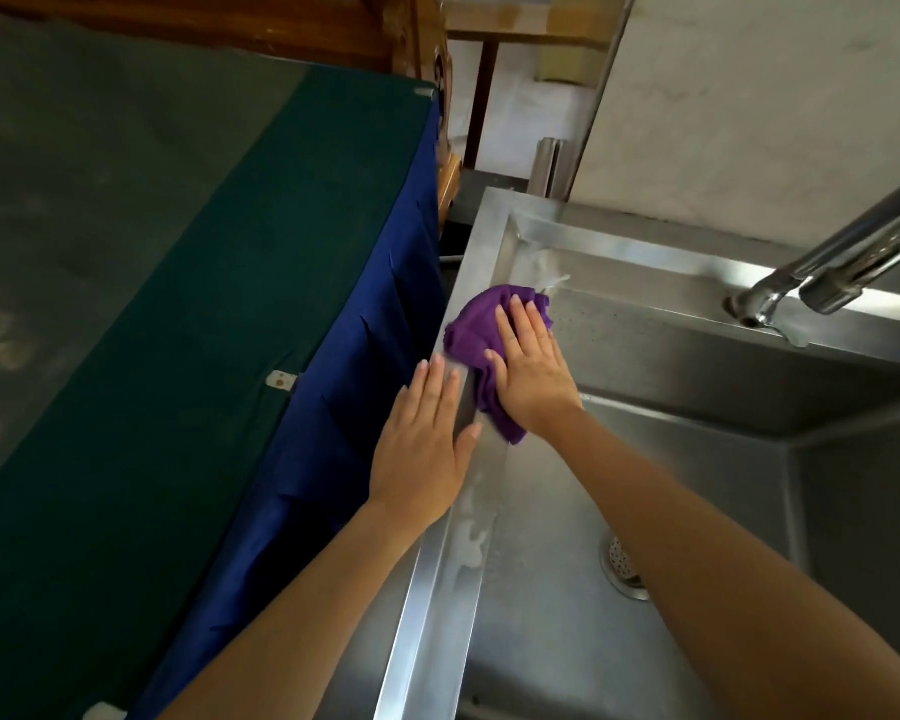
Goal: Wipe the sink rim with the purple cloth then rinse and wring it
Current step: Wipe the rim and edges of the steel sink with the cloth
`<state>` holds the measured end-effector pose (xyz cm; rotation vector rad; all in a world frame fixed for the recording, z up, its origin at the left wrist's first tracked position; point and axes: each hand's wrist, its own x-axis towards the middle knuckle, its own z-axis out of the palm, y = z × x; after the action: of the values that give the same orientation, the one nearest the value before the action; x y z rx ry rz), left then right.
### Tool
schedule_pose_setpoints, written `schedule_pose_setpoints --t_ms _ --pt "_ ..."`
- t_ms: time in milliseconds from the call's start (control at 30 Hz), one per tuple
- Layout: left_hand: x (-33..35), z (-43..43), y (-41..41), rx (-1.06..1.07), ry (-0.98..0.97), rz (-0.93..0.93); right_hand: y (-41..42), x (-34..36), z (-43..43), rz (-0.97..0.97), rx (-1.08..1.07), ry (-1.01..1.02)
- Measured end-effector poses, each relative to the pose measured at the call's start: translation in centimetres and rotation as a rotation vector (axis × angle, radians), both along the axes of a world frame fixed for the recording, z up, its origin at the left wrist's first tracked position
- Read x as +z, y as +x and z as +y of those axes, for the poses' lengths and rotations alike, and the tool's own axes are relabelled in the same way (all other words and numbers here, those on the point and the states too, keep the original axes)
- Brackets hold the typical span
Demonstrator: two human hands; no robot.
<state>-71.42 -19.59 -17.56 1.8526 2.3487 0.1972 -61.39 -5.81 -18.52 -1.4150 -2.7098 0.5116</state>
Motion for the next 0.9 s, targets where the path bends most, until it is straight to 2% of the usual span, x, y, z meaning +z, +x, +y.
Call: schedule_pose_setpoints --t_ms 300,500,700,900 --pt "-0.2 1.5 0.0 0.010 -0.024 0.075 -1.9 0.3 5.6 -0.044 -0.121 0.026" --pt "0.6 6.9 -0.5 -0.033 -0.009 0.083 -2.5 0.6 9.0 -0.047 -0.131 0.041" --pt "0.4 12.7 -1.2 -0.012 0.001 0.040 -2.4 0.2 10.7 0.044 -0.124 0.073" --pt "0.1 12.9 -0.8 0.010 0.021 0.080 -1.7 -0.2 11.0 0.219 -0.149 0.142"
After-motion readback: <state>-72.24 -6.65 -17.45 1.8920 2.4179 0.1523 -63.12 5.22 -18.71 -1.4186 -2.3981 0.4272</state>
